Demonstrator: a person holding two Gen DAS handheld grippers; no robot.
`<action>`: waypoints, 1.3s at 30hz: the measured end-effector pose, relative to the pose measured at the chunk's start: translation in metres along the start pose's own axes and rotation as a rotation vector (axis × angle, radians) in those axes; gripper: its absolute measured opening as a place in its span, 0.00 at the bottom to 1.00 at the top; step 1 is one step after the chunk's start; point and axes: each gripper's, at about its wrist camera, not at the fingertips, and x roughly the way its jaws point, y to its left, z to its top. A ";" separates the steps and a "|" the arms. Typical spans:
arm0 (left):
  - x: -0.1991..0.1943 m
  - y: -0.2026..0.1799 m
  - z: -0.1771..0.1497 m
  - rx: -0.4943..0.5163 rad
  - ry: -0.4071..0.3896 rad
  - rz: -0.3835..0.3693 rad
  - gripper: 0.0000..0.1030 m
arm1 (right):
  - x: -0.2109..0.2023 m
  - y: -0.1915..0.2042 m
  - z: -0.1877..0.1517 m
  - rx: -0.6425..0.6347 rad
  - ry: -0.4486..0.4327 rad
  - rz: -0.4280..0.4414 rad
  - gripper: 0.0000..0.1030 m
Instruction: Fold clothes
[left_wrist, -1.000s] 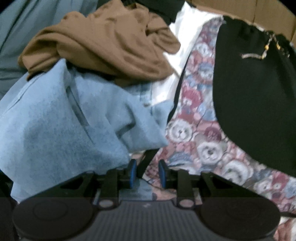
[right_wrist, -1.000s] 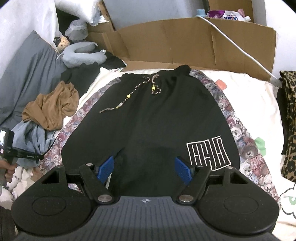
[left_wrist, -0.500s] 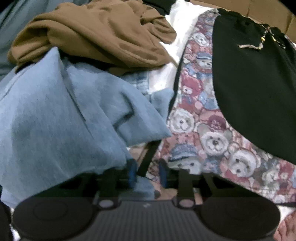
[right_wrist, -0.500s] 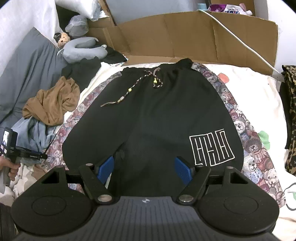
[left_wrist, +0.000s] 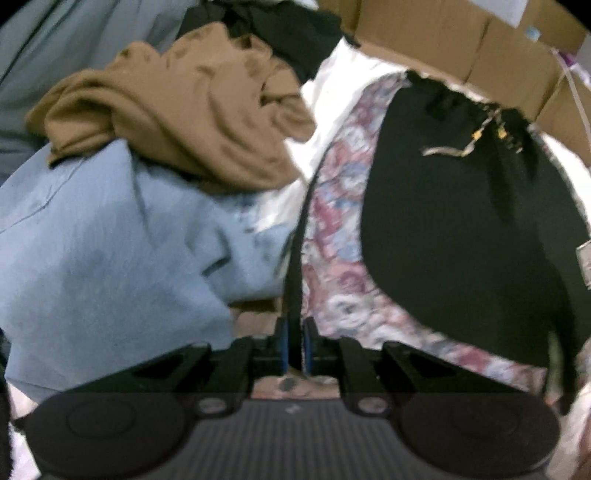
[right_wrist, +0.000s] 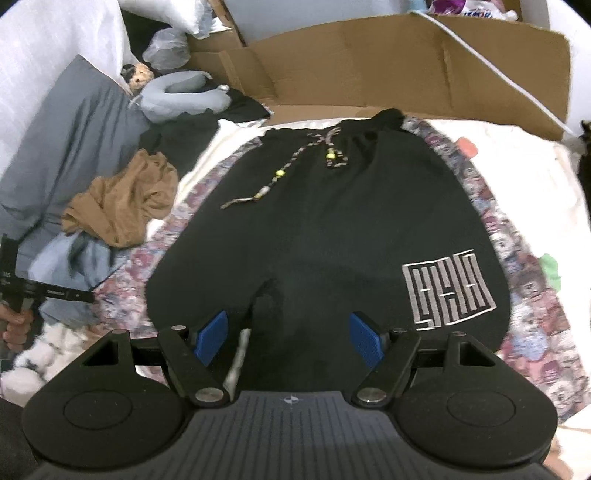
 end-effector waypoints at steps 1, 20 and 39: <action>-0.003 -0.005 0.002 -0.003 -0.007 -0.023 0.08 | 0.001 0.002 0.000 -0.001 0.003 0.010 0.75; 0.002 -0.084 0.022 -0.004 0.017 -0.356 0.08 | 0.060 0.075 -0.004 -0.119 0.075 0.256 0.63; 0.008 -0.145 0.035 -0.061 0.116 -0.620 0.07 | 0.078 0.099 0.009 -0.127 0.038 0.334 0.53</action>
